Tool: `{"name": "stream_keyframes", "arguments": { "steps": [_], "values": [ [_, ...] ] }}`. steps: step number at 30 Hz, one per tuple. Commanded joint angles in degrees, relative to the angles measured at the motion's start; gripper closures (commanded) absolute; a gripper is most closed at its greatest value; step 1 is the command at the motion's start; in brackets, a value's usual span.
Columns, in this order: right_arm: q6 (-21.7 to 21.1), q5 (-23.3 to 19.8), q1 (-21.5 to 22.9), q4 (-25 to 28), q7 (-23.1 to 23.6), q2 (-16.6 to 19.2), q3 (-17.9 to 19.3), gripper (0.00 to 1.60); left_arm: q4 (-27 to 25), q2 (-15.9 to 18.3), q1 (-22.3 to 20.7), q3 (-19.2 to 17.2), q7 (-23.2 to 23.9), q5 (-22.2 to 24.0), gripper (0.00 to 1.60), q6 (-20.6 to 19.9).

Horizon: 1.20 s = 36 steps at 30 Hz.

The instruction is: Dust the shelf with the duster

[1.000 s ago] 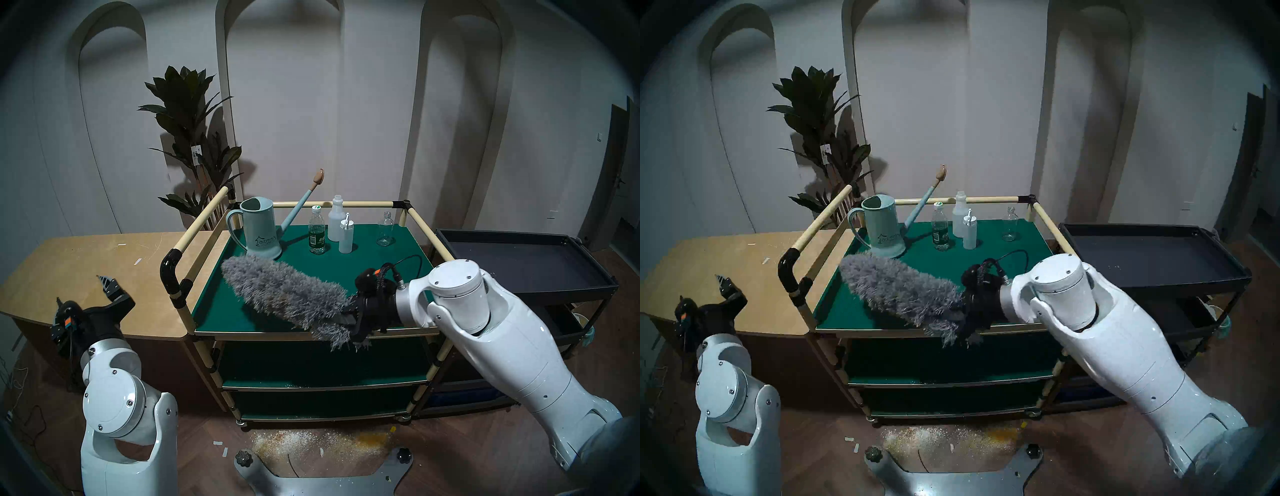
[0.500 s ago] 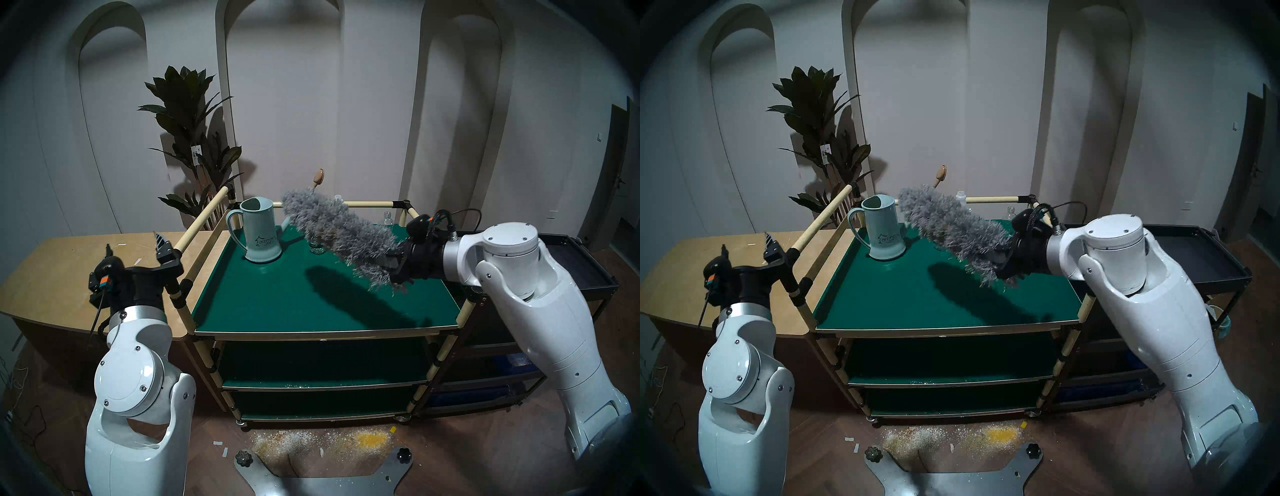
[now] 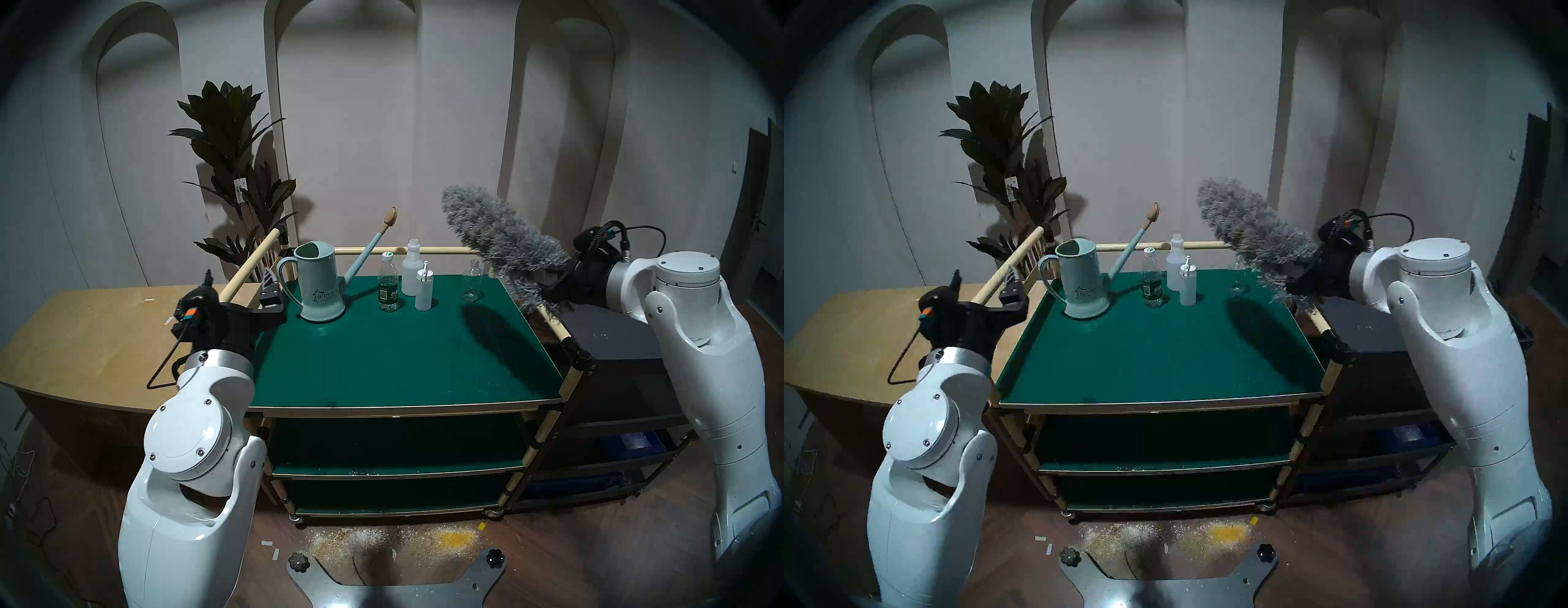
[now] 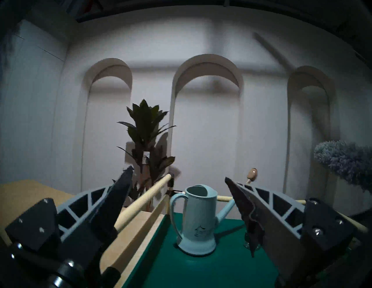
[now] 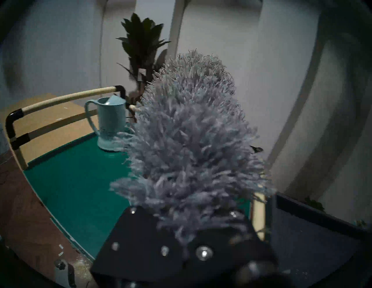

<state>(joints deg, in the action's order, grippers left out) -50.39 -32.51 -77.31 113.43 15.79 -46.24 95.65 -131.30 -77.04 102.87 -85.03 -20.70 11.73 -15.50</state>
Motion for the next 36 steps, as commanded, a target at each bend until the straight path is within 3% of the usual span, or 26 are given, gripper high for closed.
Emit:
{"name": "stream_keyframes", "arguments": {
  "steps": [1, 11, 18, 26, 36],
  "values": [
    [-1.88, -0.02, -5.17, -0.81, -5.65, -0.92, 8.91, 1.6, 2.79, 2.23, -6.75, 1.96, 3.75, -0.4, 0.0, 0.05],
    [-3.34, -0.54, -10.37, -3.66, -11.46, -5.09, 17.54, 1.6, 9.36, 2.09, -11.37, 4.68, 6.41, -2.54, 0.0, 1.24],
    [-2.72, -3.0, -12.97, -6.94, -10.69, -8.83, 21.26, 1.6, 16.18, 1.02, -15.14, 5.58, 7.15, -5.31, 0.0, 3.2],
    [2.48, -3.01, -10.8, -13.02, -8.0, -7.87, 17.35, 1.6, 23.06, 0.06, -19.62, 6.62, 6.09, -7.65, 0.0, 4.61],
    [5.94, -0.84, -5.66, -20.13, -6.95, -5.76, 9.99, 1.6, 27.46, -0.59, -20.89, 6.47, 5.32, -8.2, 0.0, 6.56]
  ]
}}
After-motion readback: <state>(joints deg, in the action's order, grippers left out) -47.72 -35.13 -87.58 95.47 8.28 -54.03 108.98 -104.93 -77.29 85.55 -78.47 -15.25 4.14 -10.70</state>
